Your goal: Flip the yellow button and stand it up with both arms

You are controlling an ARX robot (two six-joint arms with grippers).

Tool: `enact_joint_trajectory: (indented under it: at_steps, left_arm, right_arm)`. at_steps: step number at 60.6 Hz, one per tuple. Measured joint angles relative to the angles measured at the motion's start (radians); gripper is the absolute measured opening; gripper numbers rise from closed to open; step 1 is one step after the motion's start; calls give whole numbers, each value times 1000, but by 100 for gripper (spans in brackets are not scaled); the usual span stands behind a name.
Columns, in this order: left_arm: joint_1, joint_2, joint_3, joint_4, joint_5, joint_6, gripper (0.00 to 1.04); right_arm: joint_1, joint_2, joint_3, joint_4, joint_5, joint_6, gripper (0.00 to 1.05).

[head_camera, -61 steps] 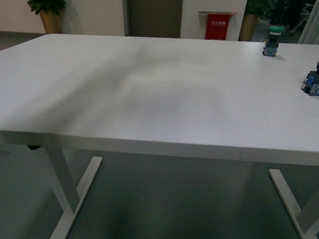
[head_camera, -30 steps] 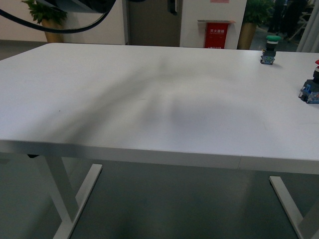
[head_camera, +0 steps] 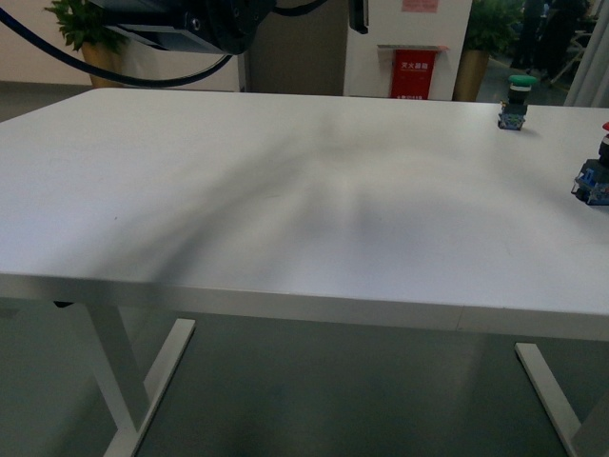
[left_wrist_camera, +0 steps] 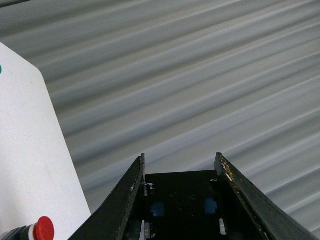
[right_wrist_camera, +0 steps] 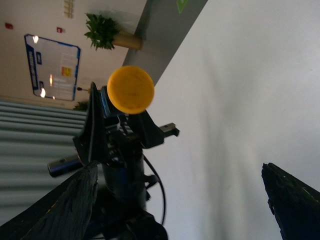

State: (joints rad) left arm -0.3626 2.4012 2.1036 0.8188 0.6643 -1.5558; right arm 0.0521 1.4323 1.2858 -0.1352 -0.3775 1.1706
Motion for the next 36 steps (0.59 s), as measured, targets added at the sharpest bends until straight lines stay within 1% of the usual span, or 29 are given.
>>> enact_joint_trajectory:
  at_steps: [2,7,19,27,31,36]
  left_arm:
    - [-4,6,5,-1,-7,-8,36]
    - [-8,9,-17,20,-14,-22,36]
    - [-20,5,-62,64,-48,-51,36]
    - [-36,-8,-92,84,-61,-69,36]
    - [-40,-14,-103,84,-61,-69,36]
    - [-43,-17,-109,84,-61,-70,36]
  right_arm:
    - [8,37,32,7,0,50,98]
    - [24,97,69,43,0,121,98]
    - [72,180,96,224,2,280,98]
    - [101,225,79,332,36,312,98]
    - [98,249,78,372,45,325,98]
    - [90,276,78,409,80,333,98]
